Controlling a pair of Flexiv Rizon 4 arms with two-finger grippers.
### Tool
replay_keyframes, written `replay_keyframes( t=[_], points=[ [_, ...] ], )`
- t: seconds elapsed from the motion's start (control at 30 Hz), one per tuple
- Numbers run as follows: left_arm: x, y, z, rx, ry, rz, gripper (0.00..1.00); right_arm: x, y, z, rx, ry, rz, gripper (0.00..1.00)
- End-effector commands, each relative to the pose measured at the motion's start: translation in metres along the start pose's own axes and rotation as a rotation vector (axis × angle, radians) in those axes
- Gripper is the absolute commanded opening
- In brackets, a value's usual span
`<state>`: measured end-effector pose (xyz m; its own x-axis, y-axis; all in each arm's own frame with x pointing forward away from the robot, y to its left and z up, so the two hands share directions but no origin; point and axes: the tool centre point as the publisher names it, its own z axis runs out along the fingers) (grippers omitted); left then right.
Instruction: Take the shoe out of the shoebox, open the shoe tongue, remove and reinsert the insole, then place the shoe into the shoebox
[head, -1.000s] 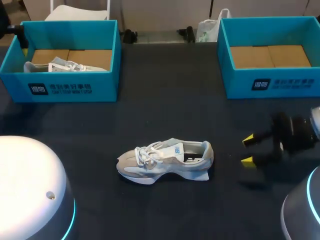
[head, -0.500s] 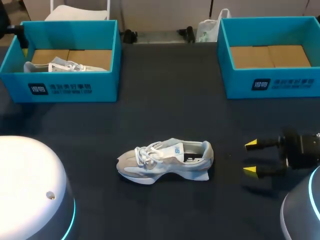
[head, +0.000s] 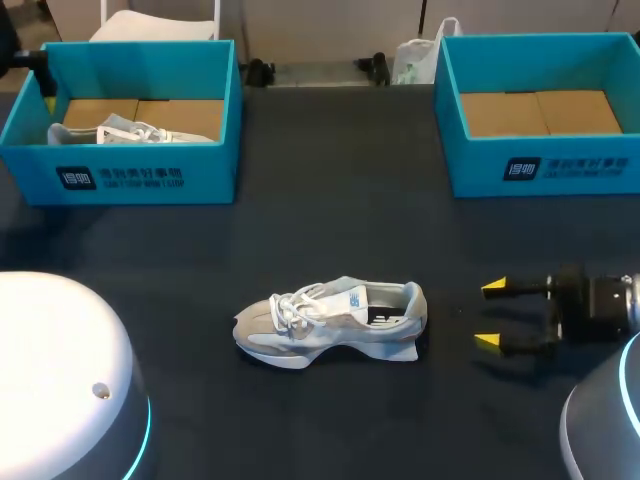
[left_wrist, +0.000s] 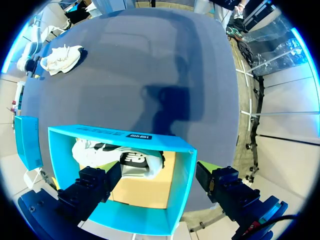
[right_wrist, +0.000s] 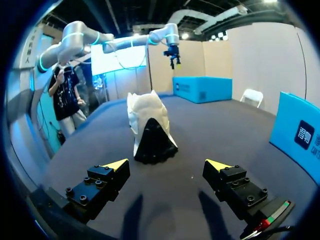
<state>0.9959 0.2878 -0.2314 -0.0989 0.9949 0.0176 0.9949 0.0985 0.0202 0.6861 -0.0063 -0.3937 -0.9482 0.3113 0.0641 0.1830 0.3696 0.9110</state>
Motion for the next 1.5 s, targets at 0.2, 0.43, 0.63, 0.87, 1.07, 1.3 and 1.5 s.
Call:
replay_keyframes(
  t=[0.2, 0.43, 0.63, 0.87, 1.07, 1.3, 1.5],
  points=[
    [0.000, -0.002, 0.000, -0.004, 0.003, 0.000, 1.00, 0.008, 0.006, 0.011, -0.006, -0.005, -0.017, 1.00],
    [0.000, -0.002, 0.000, -0.004, 0.003, 0.000, 1.00, 0.008, 0.006, 0.011, -0.006, -0.005, -0.017, 1.00],
    [0.000, -0.002, 0.000, -0.004, 0.003, 0.000, 1.00, 0.011, 0.010, 0.033, -0.009, 0.032, -0.043, 1.00],
    [0.000, -0.002, 0.000, -0.004, 0.003, 0.000, 1.00, 0.010, 0.013, 0.051, -0.028, 0.073, -0.077, 1.00],
    [0.000, -0.002, 0.000, -0.004, 0.003, 0.000, 1.00, 0.011, 0.016, 0.060, -0.063, 0.091, -0.100, 1.00],
    [0.000, -0.002, 0.000, -0.004, 0.003, 0.000, 1.00, 0.017, 0.023, 0.076, -0.071, 0.126, -0.118, 1.00],
    [0.000, -0.002, 0.000, -0.004, 0.003, 0.000, 1.00, 0.022, 0.025, 0.085, -0.083, 0.147, -0.124, 1.00]
  ],
)
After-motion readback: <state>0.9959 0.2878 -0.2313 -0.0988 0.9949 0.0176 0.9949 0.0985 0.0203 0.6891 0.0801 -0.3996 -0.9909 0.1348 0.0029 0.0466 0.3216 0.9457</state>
